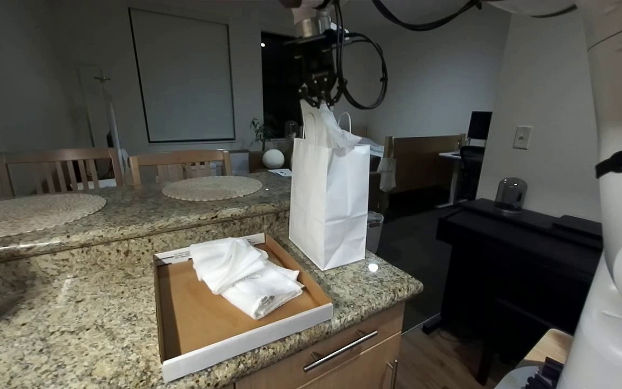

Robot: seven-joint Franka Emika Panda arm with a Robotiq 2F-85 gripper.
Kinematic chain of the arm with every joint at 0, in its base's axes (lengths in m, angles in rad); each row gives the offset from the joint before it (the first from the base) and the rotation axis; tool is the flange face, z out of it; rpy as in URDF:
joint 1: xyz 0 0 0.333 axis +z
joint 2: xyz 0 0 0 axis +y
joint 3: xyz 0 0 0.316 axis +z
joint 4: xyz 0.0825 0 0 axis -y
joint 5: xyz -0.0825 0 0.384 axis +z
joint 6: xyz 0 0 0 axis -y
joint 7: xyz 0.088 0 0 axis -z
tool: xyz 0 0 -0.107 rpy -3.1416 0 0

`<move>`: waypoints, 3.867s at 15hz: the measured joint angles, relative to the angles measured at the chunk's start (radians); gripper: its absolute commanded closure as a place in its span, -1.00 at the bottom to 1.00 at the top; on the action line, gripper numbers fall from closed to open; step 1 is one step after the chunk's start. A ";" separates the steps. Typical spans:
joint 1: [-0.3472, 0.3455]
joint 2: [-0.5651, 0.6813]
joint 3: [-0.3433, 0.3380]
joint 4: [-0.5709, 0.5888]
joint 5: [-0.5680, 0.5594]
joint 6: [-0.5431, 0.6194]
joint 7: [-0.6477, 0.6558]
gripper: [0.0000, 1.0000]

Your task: Pick the cloths in the box and put them in the bag

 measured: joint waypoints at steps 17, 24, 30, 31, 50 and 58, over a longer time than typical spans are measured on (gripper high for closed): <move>-0.098 -0.028 -0.038 0.094 0.233 -0.099 -0.034 -1.00; -0.034 -0.172 0.020 0.128 0.268 -0.103 -0.037 -1.00; 0.167 -0.179 0.168 0.033 0.156 -0.085 -0.021 -1.00; 0.201 -0.165 0.188 0.013 0.122 -0.070 -0.005 -1.00; 0.392 0.378 0.205 -0.058 -0.203 0.203 0.297 -1.00; 0.440 0.518 0.167 0.036 -0.278 0.204 0.297 -1.00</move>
